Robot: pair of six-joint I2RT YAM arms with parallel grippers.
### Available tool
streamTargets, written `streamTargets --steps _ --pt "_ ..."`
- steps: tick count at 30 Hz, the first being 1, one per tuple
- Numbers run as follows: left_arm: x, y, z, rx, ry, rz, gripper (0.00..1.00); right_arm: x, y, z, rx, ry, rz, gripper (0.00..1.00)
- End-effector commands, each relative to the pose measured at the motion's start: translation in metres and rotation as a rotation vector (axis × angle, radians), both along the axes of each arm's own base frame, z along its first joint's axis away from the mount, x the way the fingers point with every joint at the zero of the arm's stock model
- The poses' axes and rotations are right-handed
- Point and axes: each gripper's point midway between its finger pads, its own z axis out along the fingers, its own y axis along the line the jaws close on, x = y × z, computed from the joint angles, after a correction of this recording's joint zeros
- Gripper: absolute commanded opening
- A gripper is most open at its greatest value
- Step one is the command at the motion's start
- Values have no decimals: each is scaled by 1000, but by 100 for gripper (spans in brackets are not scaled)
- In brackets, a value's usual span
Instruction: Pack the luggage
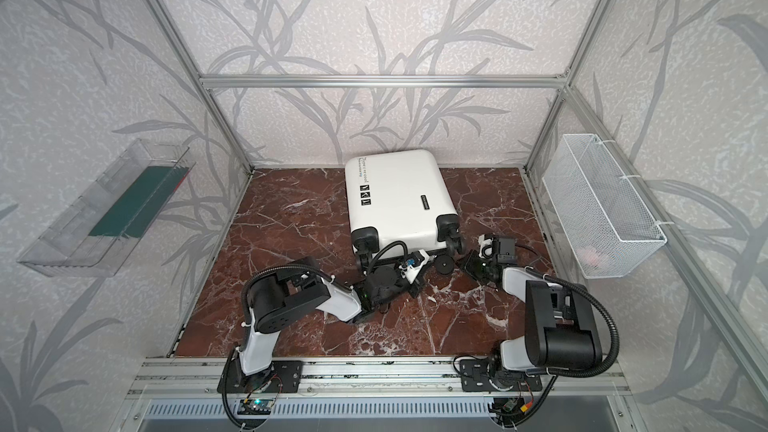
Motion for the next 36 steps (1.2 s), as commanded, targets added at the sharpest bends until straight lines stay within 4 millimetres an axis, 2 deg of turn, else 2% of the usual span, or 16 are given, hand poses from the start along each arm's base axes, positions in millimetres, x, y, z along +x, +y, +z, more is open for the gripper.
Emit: streamTargets --steps 1,14,24,28,32,36 --pt "-30 -17 45 -104 -71 -134 0 7 13 4 43 -52 29 11" --pt "-35 -20 41 -93 -52 -161 0 -15 55 -6 36 -40 115 5" --pt "-46 -47 45 -106 -44 -219 0 -20 89 -2 16 -55 182 4" --pt "-50 -51 44 -105 -43 -230 0 -23 101 -1 6 -59 207 3" --pt "-50 -48 44 -109 -44 -216 0 -24 104 0 6 -58 213 3" --pt "-45 -30 45 -125 -52 -145 0 -25 96 2 -35 -57 215 3"
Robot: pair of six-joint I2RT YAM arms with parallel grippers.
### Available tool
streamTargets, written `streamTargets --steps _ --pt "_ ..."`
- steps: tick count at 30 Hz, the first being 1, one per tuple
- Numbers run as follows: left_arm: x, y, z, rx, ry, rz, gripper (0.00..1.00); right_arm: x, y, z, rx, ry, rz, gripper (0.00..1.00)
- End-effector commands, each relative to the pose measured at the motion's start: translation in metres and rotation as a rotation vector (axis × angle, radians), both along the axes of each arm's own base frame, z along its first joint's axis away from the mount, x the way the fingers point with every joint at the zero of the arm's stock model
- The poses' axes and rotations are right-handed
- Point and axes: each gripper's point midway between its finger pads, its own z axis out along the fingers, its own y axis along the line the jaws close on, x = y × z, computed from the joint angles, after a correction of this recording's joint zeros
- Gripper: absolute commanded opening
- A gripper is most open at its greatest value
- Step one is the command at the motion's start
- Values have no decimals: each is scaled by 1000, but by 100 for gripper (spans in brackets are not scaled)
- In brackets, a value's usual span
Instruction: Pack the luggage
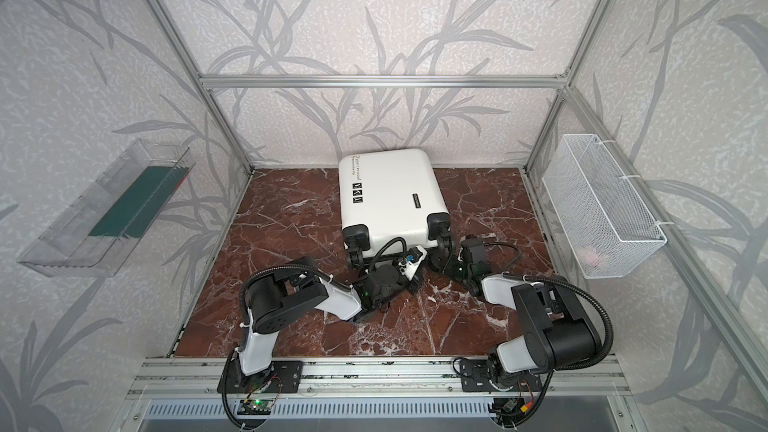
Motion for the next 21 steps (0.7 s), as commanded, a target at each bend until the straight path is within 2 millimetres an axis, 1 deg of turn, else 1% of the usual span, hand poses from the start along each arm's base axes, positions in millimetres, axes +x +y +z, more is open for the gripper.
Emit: streamTargets --steps 1,2,3,5,8,10,11,14,17,19,21 --pt "-57 -35 49 -146 -86 -225 0 -24 42 13 90 30 214 3" --pt "-56 -29 49 -145 -91 -205 1 -24 39 15 80 30 211 3" --pt "-55 -24 49 -143 -97 -187 5 -23 35 17 72 29 206 4" --pt "-54 -14 49 -138 -108 -162 9 -21 29 21 57 28 201 6" --pt "-54 -2 51 -128 -123 -137 20 -18 19 28 24 17 203 10" --pt "-56 4 53 -121 -131 -132 28 -16 12 33 15 11 191 12" --pt "-56 8 55 -121 -135 -128 34 -15 8 35 10 10 185 12" --pt "-58 19 61 -124 -141 -111 48 -11 -1 44 2 -2 169 14" --pt "-60 32 68 -122 -151 -89 56 -5 -10 55 -14 -22 153 17" --pt "-61 40 73 -113 -163 -75 60 -1 -15 63 -33 -31 147 18" --pt "-60 49 83 -107 -175 -47 64 4 -19 74 -49 -50 146 18"
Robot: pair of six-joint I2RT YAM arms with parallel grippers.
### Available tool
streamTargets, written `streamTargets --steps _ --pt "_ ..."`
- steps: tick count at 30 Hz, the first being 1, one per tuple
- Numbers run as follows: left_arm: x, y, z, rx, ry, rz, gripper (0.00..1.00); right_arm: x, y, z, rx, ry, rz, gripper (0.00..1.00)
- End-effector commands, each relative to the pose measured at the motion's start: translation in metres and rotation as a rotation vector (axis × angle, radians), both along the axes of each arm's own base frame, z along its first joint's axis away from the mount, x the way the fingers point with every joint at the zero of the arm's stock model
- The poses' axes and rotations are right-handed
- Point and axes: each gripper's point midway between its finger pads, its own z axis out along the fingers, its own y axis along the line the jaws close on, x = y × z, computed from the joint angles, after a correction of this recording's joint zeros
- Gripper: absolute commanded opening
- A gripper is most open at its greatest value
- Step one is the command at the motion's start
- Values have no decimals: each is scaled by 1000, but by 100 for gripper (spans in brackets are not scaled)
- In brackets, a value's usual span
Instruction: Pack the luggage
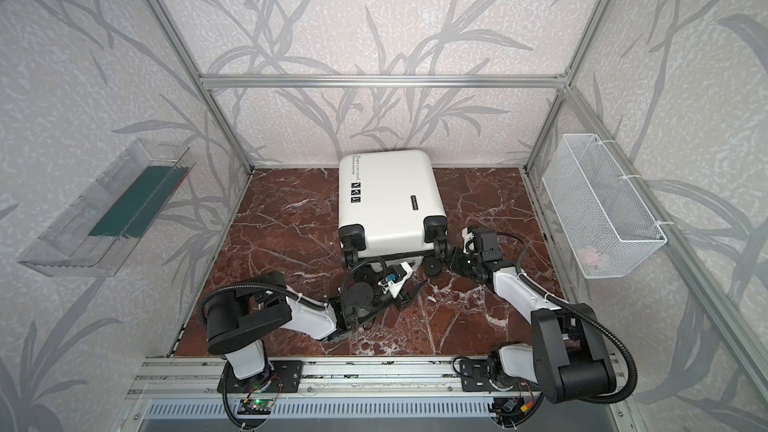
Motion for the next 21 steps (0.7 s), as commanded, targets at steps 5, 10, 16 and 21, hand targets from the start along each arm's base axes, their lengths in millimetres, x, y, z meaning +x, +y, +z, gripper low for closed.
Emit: streamTargets --steps 5,10,16,21 --pt "13 33 37 16 7 140 74 16 -11 46 -64 -83 12 19" --pt "25 51 40 82 85 219 73 23 -11 63 -65 -114 15 19" --pt "46 72 38 72 213 268 73 25 -1 67 -24 -120 34 18" --pt "66 91 41 48 272 299 72 21 13 72 -21 -139 70 17"
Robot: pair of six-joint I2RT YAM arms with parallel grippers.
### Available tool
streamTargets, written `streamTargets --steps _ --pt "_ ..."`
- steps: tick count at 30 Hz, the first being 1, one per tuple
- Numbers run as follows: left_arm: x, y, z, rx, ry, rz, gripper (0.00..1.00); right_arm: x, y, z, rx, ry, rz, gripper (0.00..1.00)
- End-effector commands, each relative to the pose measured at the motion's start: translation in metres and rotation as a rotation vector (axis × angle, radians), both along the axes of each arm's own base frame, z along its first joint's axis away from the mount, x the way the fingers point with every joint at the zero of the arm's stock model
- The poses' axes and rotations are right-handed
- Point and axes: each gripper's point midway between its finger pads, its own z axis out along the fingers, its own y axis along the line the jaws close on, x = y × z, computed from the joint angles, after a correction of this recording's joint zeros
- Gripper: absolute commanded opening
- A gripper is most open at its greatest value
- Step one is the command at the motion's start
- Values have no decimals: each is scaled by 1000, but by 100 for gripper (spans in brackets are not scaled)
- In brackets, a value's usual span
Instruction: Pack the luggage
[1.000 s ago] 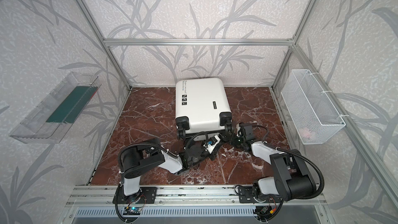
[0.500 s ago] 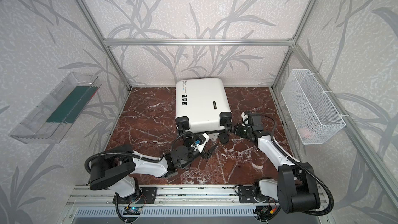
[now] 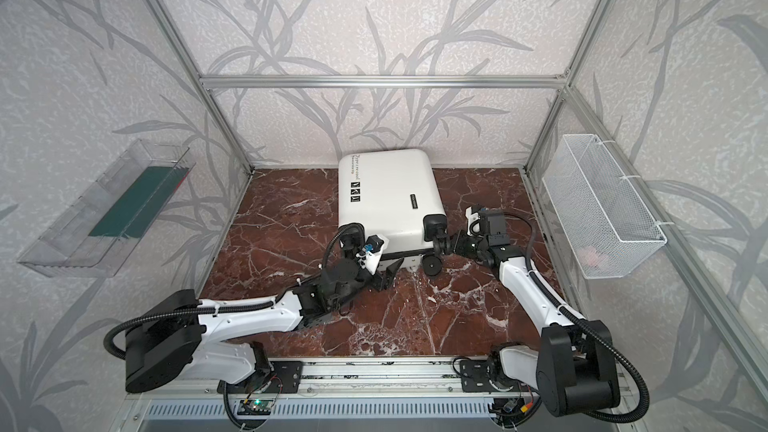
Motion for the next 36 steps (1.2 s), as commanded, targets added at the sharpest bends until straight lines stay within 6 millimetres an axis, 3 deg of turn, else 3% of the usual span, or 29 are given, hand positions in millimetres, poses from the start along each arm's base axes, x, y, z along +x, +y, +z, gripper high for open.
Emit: streamTargets --steps 1,9,14,17,22,27,36 --pt "22 22 6 -15 47 83 72 -2 14 12 13 -21 38 17" --pt "46 50 12 0 37 131 72 -8 60 9 -8 -30 135 16" --pt "38 51 22 1 22 67 73 -9 78 13 -19 -39 178 16" --pt "27 45 25 -27 51 10 72 -10 67 13 -47 -41 150 16" --pt "8 31 20 -66 102 -52 72 -17 28 -3 -14 -6 53 15" --pt "-9 13 3 -61 102 -82 72 -21 -1 -20 36 2 -34 15" --pt "-2 -13 -38 -101 76 -66 61 -10 14 -37 145 57 5 14"
